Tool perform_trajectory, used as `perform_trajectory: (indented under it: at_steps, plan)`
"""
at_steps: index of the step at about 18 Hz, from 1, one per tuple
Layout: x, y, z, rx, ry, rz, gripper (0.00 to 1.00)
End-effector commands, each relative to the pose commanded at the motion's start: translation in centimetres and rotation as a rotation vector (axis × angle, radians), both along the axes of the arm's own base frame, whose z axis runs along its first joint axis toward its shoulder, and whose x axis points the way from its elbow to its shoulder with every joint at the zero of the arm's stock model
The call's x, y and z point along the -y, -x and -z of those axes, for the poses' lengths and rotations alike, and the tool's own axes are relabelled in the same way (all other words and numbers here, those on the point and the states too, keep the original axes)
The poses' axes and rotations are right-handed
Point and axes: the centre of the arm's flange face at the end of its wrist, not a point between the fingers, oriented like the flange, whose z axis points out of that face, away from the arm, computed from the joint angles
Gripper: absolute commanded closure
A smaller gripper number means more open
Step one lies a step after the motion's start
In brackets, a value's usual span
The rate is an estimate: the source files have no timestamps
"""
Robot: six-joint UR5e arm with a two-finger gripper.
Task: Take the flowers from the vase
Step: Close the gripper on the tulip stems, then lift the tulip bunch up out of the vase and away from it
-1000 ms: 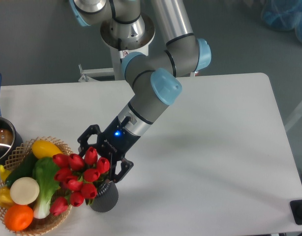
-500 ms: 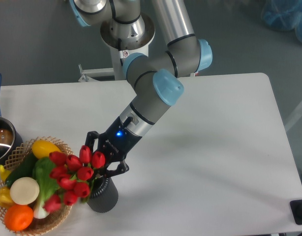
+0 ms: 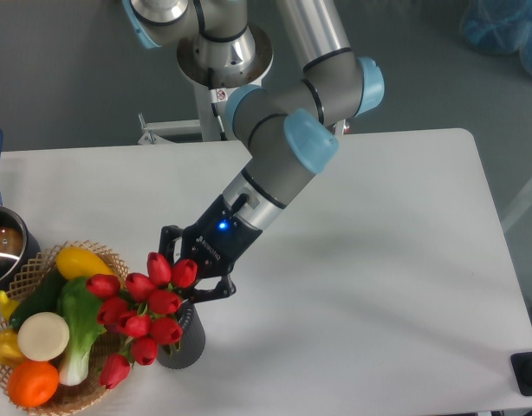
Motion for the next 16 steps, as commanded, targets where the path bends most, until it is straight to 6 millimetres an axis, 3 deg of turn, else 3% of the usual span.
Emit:
perform_trajectory:
  at_steps: [8,16]
  plan:
    - [0.4,3.6,-8.2,0.073,-0.113,-0.063,0.96]
    - [2.0,5.5,-10.5,0.147,-0.181,-0.066,0.95]
